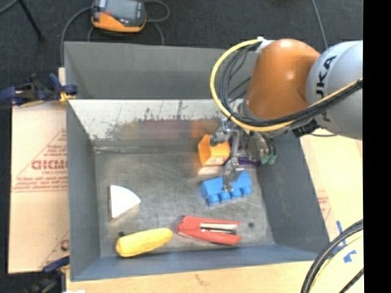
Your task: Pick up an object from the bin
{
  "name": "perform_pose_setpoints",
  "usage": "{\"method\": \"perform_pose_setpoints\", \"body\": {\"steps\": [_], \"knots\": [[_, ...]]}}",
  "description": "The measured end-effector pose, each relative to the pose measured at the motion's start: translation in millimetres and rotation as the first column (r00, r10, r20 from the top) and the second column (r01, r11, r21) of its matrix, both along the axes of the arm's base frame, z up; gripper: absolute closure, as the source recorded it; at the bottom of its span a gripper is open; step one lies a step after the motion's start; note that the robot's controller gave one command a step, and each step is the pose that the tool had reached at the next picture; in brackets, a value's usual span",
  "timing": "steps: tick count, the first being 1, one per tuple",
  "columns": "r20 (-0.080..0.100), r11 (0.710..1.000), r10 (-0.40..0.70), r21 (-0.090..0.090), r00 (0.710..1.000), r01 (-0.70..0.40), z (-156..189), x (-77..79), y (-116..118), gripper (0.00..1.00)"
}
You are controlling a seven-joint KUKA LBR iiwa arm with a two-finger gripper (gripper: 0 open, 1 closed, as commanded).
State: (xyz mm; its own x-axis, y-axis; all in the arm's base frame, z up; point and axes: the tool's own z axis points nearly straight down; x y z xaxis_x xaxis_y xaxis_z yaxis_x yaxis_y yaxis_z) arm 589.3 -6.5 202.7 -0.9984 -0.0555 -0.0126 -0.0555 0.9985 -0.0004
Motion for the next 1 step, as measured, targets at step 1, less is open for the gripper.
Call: {"method": "perform_pose_setpoints", "body": {"steps": [1], "knots": [[-0.017, 0.991, 0.131, -0.002, 0.991, -0.131, -60.1, -41.4, -60.4, 0.00]]}}
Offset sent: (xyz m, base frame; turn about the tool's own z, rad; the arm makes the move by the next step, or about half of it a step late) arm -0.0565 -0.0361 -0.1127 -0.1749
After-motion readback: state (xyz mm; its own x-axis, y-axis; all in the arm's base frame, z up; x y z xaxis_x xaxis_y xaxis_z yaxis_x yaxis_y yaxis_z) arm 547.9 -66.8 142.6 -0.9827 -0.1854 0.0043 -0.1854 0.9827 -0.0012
